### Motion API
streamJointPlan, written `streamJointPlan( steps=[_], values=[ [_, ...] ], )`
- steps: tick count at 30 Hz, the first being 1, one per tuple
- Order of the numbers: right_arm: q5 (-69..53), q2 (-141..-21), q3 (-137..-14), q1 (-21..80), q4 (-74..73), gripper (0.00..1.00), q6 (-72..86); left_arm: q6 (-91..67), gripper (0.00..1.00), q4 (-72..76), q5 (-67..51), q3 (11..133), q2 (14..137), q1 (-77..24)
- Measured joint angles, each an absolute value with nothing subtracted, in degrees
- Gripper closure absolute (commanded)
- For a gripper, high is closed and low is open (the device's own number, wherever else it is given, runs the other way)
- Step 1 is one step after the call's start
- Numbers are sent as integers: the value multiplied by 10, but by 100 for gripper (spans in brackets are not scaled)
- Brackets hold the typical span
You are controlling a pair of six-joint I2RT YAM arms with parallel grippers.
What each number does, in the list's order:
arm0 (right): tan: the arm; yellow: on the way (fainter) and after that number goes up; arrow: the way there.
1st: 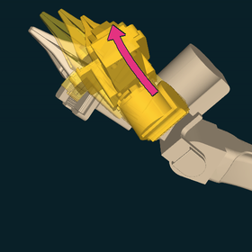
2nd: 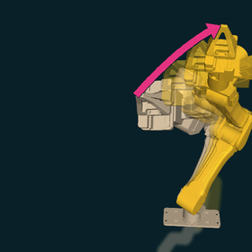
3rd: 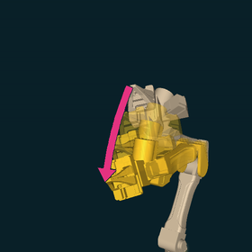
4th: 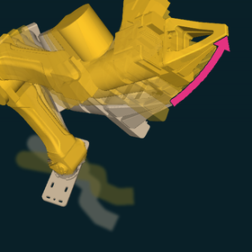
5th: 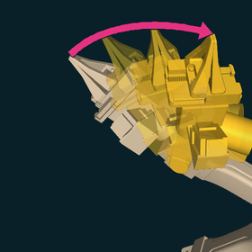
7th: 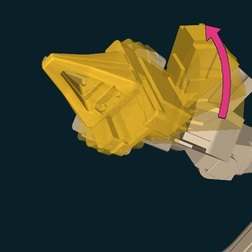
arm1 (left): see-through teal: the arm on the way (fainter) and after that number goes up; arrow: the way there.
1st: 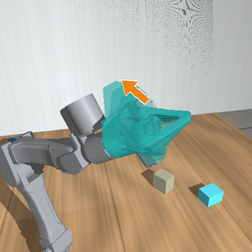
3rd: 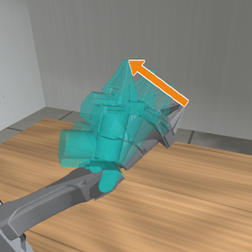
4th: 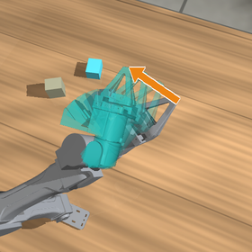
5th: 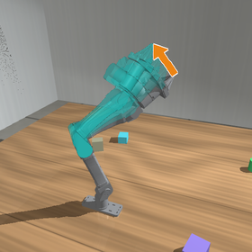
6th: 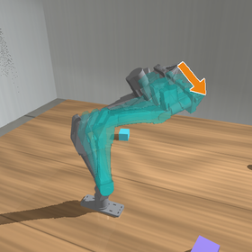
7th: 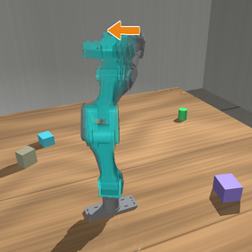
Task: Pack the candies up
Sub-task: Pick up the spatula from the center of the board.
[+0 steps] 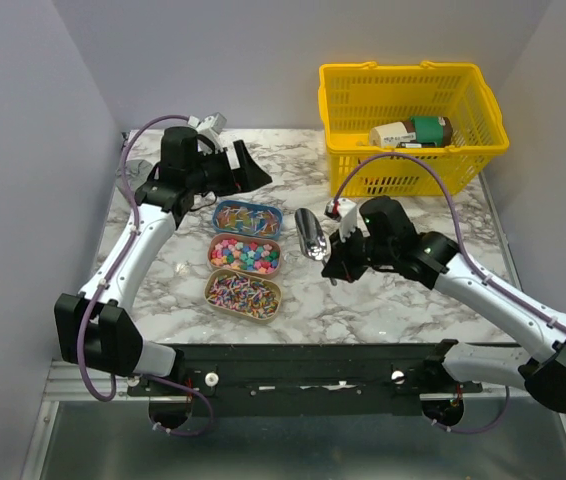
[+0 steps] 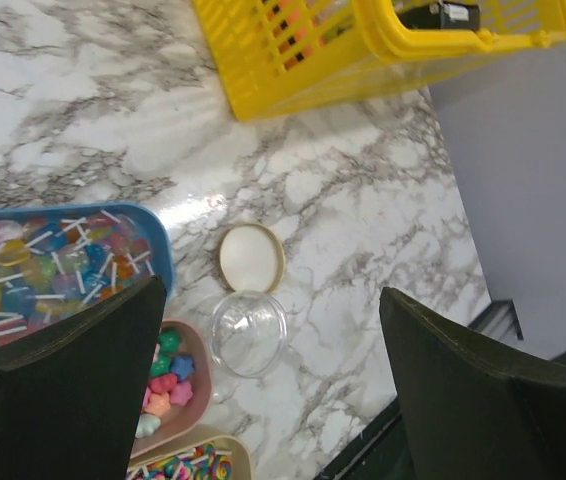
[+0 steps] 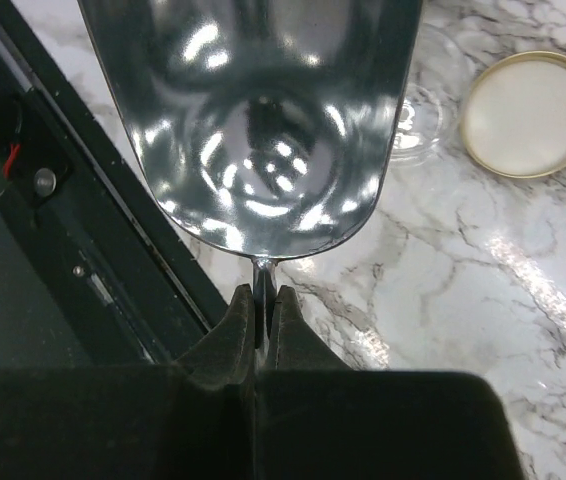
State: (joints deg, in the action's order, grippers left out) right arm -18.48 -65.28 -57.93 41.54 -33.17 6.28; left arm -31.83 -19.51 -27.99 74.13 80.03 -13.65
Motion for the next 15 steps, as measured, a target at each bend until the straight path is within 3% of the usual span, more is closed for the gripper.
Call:
streamJointPlan(
  steps=[11,15],
  values=[
    [-162,-724,-635,464,-363,99,33,-284,1,-168,-409,674,767,-179],
    [-146,-734,-650,469,-367,99,29,-278,7,-151,-435,657,755,-191]
  ],
)
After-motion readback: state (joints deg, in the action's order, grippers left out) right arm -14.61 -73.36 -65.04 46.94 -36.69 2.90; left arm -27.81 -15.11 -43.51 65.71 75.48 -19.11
